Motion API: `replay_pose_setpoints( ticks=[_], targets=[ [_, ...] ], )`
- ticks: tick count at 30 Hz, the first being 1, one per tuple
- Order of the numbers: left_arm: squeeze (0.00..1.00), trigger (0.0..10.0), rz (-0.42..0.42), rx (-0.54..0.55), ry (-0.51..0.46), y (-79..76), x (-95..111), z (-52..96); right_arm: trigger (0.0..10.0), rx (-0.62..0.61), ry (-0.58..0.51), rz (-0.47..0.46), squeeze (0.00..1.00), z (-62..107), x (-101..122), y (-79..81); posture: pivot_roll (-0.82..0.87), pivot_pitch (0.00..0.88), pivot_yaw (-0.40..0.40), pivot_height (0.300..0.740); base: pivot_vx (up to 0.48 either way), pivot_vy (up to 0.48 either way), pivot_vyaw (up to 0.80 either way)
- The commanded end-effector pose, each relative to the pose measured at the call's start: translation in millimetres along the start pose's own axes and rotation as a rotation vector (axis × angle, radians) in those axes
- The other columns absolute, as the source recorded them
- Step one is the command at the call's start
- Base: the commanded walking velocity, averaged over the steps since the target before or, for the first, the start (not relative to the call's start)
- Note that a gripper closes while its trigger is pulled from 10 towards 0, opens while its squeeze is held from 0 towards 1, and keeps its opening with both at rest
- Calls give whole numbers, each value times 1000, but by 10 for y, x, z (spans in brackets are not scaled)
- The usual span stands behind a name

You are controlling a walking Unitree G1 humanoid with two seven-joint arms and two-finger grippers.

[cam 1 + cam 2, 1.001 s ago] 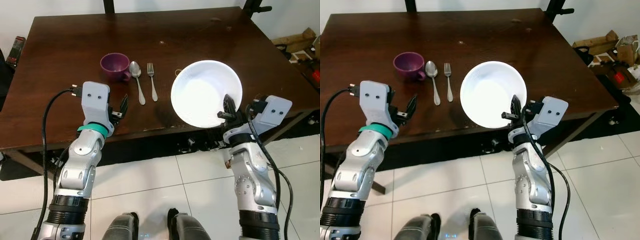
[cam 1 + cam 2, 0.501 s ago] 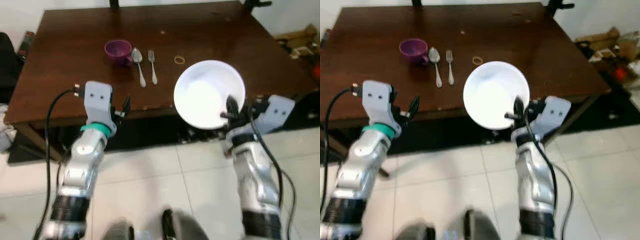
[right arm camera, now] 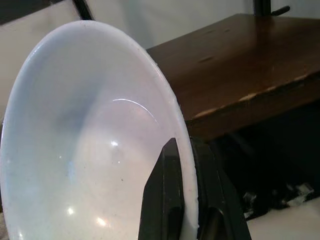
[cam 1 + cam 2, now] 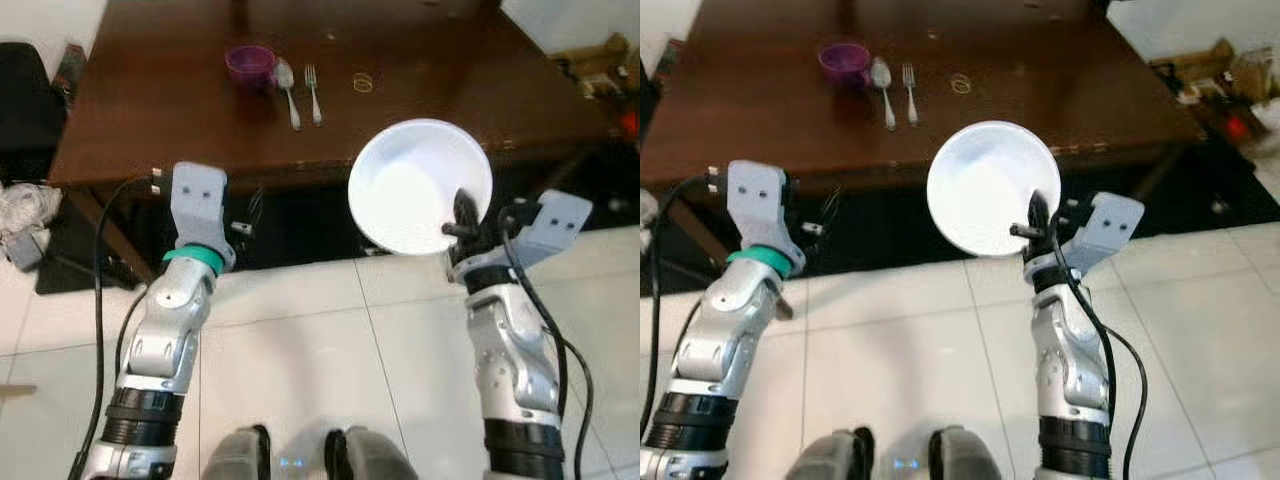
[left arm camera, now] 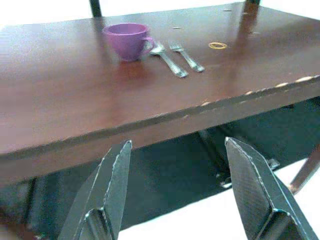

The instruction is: Setting the table

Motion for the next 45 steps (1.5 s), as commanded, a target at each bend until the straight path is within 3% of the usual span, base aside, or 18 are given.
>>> replay_pose_setpoints(
  ticks=[1, 27, 45],
  targets=[
    [0, 10000, -3, 1, 20, -6, -53, 23, 10000, 3, 0, -7, 0, 8, -9, 5, 44, 39, 41, 740, -326, 0, 0],
    [0, 10000, -5, -14, 19, -26, -58, 15, 10000, 11, 5, -11, 0, 7, -25, 18, 42, 31, 47, 740, -323, 0, 0],
    [0, 10000, 4, -33, 28, -70, -59, 10, 10000, -23, 7, -24, 0, -6, -26, -38, 42, 35, 49, 740, 0, 0, 0]
  ],
)
Point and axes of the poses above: a point about 5 cm out from each wrist's last joint towards the gripper, its own z axis pointing back from the gripper into the wrist, its own x axis along the axis of the wrist's last joint, y = z × x, the point moved 1 cm from there along -z, pointing out of the wrist towards the gripper, and after that the axes turned 4 degrees about -z, right-handed, at the moved point
